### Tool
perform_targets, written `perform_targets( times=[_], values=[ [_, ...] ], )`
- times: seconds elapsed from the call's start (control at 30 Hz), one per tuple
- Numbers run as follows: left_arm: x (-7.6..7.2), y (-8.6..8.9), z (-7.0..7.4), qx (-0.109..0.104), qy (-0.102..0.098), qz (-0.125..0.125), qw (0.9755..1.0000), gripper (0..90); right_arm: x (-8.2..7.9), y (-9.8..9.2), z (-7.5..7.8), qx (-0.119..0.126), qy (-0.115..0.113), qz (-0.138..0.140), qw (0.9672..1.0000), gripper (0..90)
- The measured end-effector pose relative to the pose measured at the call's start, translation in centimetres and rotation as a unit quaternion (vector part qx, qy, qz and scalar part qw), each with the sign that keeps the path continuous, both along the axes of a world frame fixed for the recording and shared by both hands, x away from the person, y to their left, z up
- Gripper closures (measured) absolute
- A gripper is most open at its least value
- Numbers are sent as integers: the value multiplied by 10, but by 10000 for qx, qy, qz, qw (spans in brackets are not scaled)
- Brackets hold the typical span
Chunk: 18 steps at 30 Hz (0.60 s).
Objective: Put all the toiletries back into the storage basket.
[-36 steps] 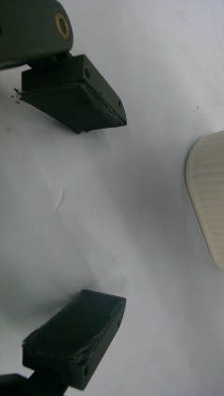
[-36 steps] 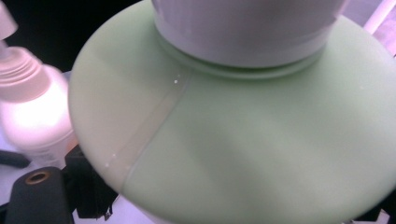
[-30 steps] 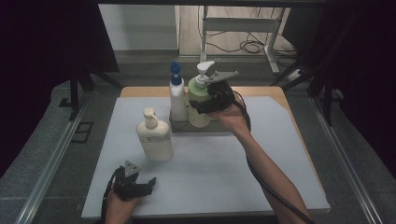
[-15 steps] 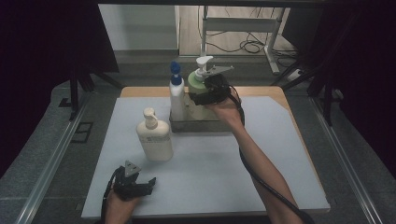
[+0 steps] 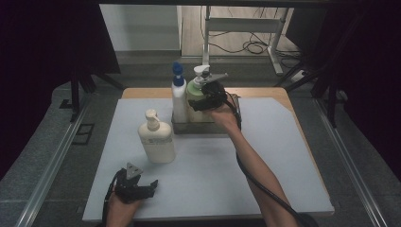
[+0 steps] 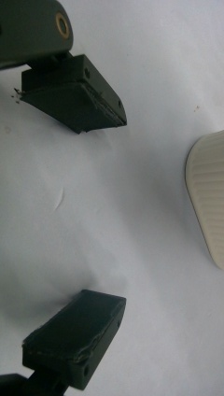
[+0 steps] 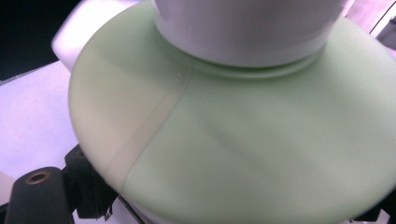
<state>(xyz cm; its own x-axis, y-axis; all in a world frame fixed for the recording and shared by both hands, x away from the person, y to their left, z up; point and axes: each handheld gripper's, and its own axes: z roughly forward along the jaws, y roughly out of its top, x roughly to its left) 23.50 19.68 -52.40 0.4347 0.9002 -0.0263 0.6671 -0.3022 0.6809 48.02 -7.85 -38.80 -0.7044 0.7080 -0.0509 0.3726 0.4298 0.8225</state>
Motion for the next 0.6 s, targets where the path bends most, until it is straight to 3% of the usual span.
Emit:
perform_targets(
  times=[0.4,0.6],
  values=[
    [0,0,0,-3,2,3,10000,122,3,5,-24,-43,204,68,9998,121],
    [0,0,0,-3,2,3,10000,122,2,4,-26,-1,249,69,9997,121]
  ],
)
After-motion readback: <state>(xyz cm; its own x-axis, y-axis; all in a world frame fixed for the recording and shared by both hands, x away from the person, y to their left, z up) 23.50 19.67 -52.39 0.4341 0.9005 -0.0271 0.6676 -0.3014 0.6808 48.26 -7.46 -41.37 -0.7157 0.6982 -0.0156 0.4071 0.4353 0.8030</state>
